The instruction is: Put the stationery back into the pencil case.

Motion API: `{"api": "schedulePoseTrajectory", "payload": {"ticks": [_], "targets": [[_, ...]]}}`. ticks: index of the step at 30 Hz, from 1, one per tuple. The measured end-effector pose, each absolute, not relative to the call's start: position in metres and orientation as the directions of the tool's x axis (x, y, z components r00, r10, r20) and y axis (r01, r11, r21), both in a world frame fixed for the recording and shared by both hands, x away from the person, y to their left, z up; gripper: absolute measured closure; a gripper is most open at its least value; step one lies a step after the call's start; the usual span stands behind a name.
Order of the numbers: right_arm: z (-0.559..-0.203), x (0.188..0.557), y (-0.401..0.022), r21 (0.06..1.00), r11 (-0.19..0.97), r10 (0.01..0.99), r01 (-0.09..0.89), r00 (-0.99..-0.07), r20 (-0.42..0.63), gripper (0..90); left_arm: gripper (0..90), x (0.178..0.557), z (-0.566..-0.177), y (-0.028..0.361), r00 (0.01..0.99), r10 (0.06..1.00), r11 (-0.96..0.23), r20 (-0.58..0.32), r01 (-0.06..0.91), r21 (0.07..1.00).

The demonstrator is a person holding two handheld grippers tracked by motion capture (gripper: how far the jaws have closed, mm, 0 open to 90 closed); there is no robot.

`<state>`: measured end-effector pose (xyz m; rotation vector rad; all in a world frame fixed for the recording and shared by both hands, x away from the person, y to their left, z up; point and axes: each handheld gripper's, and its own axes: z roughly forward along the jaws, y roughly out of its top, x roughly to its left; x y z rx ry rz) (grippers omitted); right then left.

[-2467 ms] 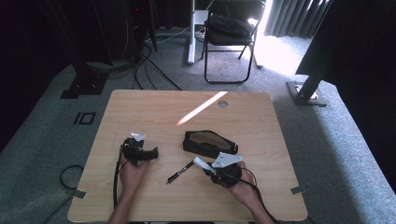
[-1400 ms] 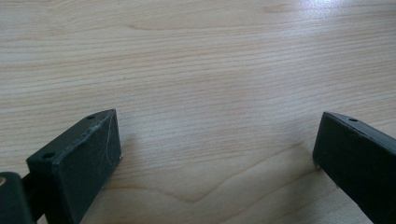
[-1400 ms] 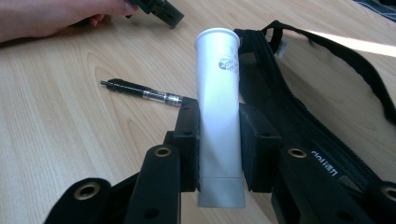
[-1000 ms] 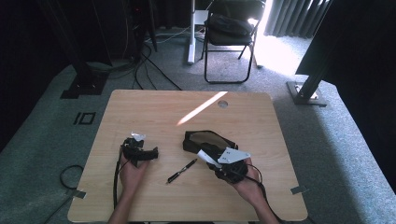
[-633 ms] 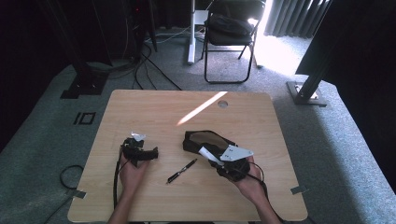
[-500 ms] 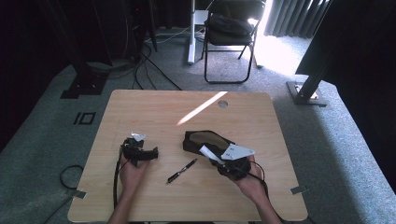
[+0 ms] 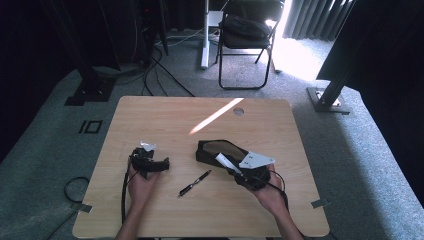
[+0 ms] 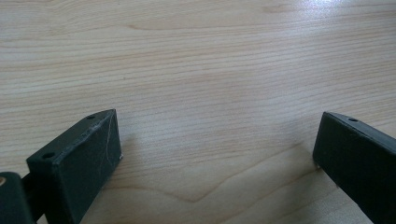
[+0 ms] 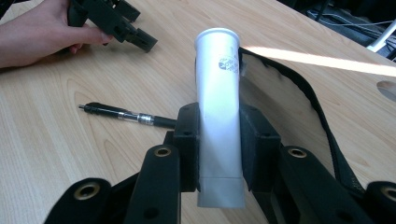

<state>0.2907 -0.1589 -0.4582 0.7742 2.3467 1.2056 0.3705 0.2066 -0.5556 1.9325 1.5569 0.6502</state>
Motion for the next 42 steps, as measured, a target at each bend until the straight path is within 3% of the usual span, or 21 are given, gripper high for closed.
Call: {"api": "schedulePoseTrajectory", "payload": {"ticks": [42], "targets": [[-0.458,0.313,-0.170,0.846,0.434,0.675,0.312,-0.734,-0.075,71.0,1.3,0.371,-0.556,0.207,0.205,0.979,-0.162,0.021,0.703,0.693]]}}
